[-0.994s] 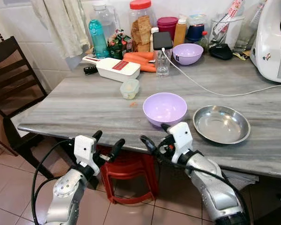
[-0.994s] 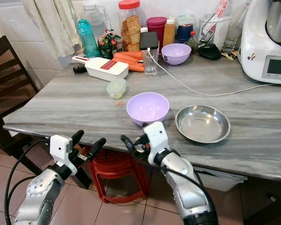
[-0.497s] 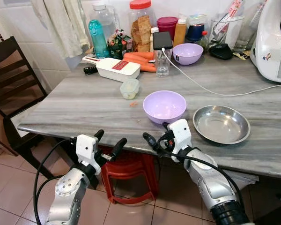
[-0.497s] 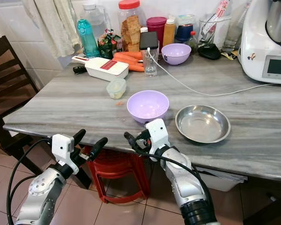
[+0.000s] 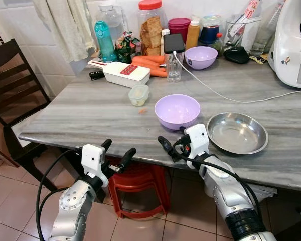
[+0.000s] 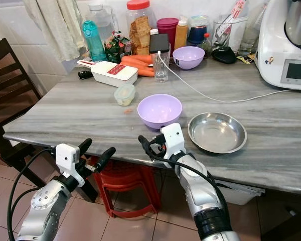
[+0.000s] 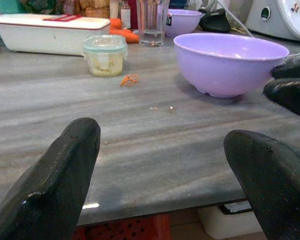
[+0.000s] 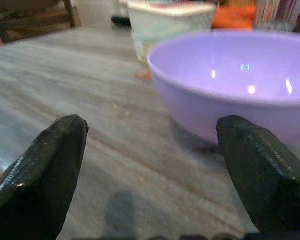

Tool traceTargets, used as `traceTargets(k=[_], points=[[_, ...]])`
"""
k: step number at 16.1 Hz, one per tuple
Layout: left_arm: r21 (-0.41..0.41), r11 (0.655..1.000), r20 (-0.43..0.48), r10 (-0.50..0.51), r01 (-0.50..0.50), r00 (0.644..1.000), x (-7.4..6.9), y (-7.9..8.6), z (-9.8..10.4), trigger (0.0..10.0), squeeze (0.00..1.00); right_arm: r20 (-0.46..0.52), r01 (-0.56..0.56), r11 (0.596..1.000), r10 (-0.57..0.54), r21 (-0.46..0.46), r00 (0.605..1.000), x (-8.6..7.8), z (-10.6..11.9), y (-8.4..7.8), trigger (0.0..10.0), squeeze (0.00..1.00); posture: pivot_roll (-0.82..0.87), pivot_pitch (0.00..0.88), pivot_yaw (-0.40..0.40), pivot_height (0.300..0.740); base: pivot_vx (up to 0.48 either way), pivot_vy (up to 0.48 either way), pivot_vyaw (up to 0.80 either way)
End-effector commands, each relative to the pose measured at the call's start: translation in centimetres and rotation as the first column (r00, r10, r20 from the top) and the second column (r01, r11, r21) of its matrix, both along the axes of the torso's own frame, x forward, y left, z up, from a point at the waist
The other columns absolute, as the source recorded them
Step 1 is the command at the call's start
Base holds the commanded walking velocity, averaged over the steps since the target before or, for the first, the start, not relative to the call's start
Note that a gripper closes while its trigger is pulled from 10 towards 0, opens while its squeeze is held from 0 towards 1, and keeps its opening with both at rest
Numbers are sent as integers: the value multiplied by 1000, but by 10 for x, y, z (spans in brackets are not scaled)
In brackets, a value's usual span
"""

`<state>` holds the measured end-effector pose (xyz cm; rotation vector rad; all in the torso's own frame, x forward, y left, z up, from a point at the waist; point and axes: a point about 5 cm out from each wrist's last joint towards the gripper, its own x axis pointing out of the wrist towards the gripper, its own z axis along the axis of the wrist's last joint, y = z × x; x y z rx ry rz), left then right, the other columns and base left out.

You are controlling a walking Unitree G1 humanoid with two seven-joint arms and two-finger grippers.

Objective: Setting the table

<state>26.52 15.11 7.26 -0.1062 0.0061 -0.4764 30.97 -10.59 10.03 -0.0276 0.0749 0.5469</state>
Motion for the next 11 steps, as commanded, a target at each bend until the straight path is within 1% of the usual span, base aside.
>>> traceTargets(k=[1,2,3,4,5,6,8,10,11], points=[[-8,999,31,-31,32,999,1,-2,10,10000,0,62,-26,1000,25,9,998,-4,13,6,10000,1000,-85,0,129,740,0,0,0],[-15,999,33,-46,46,998,0,-3,11,10000,0,82,-27,1000,27,1,996,-7,16,5,10000,1000,-85,0,129,740,0,0,0],[-28,996,35,-85,86,996,-2,-8,12,10000,0,160,-17,1000,17,0,987,-19,29,4,10000,1000,-90,0,133,740,0,0,0],[-31,995,34,-92,93,995,-2,-9,12,10000,0,196,13,1000,-12,-6,980,-24,35,0,10000,1000,-90,0,133,740,0,0,0],[-32,995,32,-97,98,995,-2,-9,12,10000,0,228,81,997,-76,-10,971,-27,40,-9,10000,1000,-98,0,136,740,0,0,0],[-32,994,30,-100,101,995,-2,-10,12,10000,0,231,105,994,-100,-10,968,-28,41,-12,10000,1000,-109,0,141,740,0,0,0],[-35,992,22,-118,118,993,-1,-12,12,10000,0,265,220,974,-200,-48,943,-39,44,-28,10000,1000,-109,0,141,740,0,0,0],[-38,990,21,-139,139,990,1,-16,12,10000,0,260,337,938,-307,-80,916,-43,41,-44,10000,988,-135,0,154,740,0,0,0],[-39,988,19,-151,151,988,2,-18,13,10000,0,239,393,914,-361,-99,901,-41,38,-53,10000,976,-147,0,160,740,0,0,0]])
